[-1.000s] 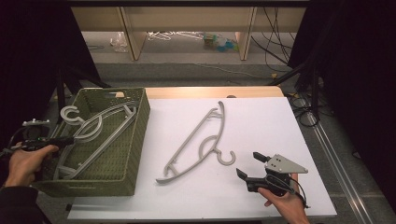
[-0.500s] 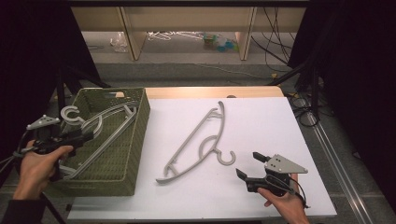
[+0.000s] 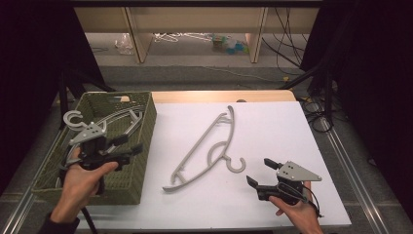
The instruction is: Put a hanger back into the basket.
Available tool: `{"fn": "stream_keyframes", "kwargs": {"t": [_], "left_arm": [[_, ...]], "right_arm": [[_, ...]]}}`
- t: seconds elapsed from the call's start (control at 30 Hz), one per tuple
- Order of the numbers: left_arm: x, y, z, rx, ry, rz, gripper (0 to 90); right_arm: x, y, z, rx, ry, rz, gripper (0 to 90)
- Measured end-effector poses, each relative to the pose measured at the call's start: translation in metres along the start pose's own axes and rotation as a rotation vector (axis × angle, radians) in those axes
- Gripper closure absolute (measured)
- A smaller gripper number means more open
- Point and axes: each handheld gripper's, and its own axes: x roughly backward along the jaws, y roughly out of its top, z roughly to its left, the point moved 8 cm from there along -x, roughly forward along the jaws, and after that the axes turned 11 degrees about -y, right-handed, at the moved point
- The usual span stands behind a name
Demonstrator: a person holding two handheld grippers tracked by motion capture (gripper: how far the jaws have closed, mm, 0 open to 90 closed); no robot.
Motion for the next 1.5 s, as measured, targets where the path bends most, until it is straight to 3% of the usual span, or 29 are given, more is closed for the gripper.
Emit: {"fn": "stream_keyframes", "kwargs": {"t": [0.03,0.17,0.2,0.27,0.37,0.87,0.93,1.5], "left_arm": [[-0.004,0.001,-0.006,-0.015,-0.019,-0.021,29.8],[-0.017,-0.004,-0.021,-0.017,-0.054,-0.014,27.9],[-0.025,-0.009,-0.029,-0.018,-0.086,-0.020,27.7],[-0.029,-0.011,-0.033,-0.014,-0.094,-0.019,27.5],[-0.039,-0.019,-0.040,-0.045,-0.109,-0.016,26.3],[-0.065,-0.041,-0.058,-0.075,-0.116,-0.002,21.4],[-0.070,-0.047,-0.059,-0.099,-0.112,0.019,21.1],[-0.106,-0.084,-0.075,-0.139,-0.145,0.139,17.9]], "right_arm": [[0.000,0.000,0.000,0.002,0.001,0.002,16.9],[0.000,-0.001,0.000,0.002,0.013,0.011,16.9],[0.000,-0.001,0.000,0.001,0.013,0.009,16.9],[0.000,-0.001,0.000,0.000,0.013,0.012,17.0],[-0.001,0.000,0.000,-0.006,0.011,-0.004,17.0],[0.000,0.000,-0.001,-0.006,0.016,0.001,16.9],[0.000,0.000,-0.002,-0.007,0.014,0.002,16.9],[0.000,0.000,0.000,0.001,0.013,0.002,16.9]]}}
